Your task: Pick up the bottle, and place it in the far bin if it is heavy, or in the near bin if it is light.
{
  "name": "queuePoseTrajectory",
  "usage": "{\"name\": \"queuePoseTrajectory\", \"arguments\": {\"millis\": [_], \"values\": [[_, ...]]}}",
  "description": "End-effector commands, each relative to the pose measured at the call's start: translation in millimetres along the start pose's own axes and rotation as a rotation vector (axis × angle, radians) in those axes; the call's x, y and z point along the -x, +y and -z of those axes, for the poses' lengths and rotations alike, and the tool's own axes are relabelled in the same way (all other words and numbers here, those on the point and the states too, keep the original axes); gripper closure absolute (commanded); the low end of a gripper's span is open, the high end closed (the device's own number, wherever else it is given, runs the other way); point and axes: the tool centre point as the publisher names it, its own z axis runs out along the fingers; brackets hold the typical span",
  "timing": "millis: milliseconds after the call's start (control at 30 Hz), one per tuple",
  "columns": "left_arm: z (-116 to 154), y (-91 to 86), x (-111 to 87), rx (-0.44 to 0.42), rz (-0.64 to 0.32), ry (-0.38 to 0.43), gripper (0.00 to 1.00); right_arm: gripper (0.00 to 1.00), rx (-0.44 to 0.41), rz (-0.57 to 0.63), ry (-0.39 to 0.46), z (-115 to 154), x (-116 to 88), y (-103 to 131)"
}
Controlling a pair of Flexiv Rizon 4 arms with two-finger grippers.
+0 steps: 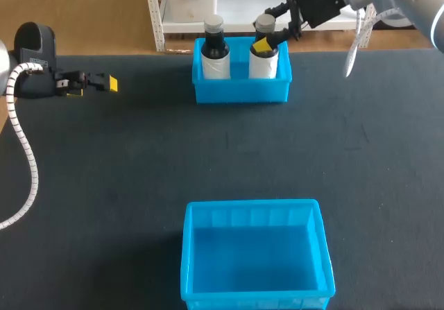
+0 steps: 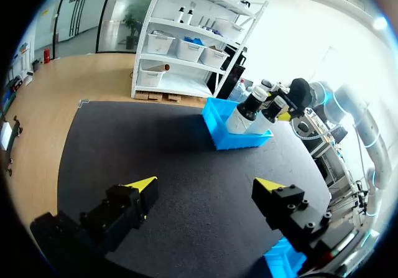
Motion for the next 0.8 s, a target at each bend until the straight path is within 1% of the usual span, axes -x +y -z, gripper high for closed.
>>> {"name": "queuePoseTrajectory", "arguments": {"millis": [33, 367, 600, 800], "values": [[0, 0.0, 0.0, 0.0, 0.0, 0.0, 0.0, 0.0, 0.289, -0.005, 0.006, 3, 1, -7], [0, 0.0, 0.0, 0.0, 0.0, 0.0, 0.0, 0.0, 0.265, -0.008, 0.006, 16, 0, -5], [0, 0.0, 0.0, 0.0, 0.0, 0.0, 0.0, 0.0, 0.232, -0.015, -0.011, 33, 0, -6], [0, 0.0, 0.0, 0.0, 0.0, 0.0, 0.0, 0.0, 0.202, -0.03, -0.016, 44, -5, -8]]}}
